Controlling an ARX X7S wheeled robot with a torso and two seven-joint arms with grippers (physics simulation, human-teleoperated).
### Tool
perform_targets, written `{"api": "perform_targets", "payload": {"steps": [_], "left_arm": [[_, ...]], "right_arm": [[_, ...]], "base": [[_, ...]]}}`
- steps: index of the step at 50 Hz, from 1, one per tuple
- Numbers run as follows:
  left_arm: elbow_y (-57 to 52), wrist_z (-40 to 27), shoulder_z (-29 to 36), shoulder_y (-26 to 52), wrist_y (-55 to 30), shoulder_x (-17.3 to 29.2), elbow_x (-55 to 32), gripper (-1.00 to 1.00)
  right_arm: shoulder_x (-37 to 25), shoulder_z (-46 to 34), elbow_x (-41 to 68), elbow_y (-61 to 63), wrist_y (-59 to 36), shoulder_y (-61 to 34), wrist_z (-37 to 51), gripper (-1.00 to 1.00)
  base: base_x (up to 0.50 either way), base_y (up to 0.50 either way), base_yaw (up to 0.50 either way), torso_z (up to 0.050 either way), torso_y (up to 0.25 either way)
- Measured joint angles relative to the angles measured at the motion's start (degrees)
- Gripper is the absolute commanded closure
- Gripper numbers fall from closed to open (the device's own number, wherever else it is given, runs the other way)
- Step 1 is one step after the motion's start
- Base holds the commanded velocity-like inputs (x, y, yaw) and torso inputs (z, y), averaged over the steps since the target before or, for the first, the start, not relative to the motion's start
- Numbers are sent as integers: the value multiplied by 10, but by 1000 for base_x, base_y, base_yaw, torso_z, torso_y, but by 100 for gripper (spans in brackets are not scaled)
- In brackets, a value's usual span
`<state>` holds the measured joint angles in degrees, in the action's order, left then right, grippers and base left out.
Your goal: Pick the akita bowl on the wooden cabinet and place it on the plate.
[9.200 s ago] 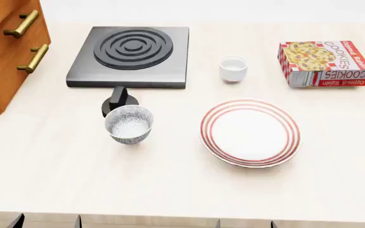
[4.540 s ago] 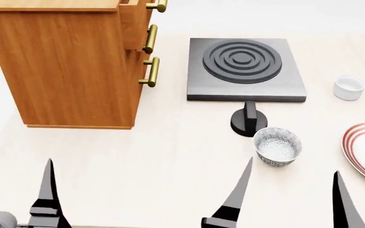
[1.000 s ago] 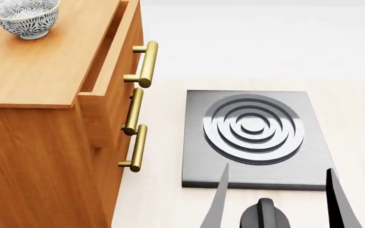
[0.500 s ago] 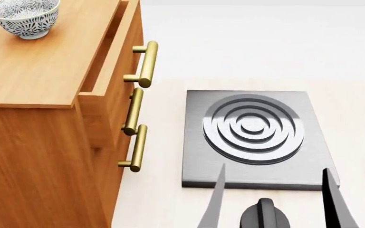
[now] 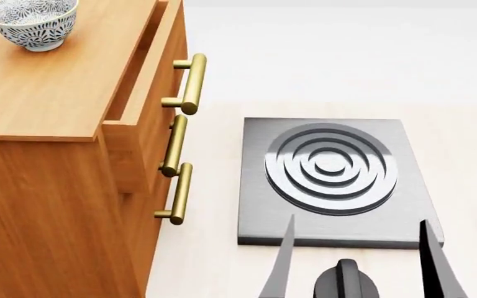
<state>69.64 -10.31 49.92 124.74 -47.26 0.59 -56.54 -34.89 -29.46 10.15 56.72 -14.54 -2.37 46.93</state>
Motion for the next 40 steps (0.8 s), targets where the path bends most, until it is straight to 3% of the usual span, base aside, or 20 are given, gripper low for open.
{"api": "perform_targets", "payload": {"steps": [10,26,40], "left_arm": [[34,-3,-101,0,-16,-3,90,-100],[49,-12,-379,-21,-70,-4,378,-100],[53,-17,-439,-21,-100,-2,497,-100]], "right_arm": [[-2,2,3,-2,1,-2,1,-100],[-2,-2,2,-11,6,-2,0,-100],[-2,-5,2,-17,11,-2,0,-100]], "base": [[0,0,0,0,0],[0,0,0,0,0],[0,0,0,0,0]]}}
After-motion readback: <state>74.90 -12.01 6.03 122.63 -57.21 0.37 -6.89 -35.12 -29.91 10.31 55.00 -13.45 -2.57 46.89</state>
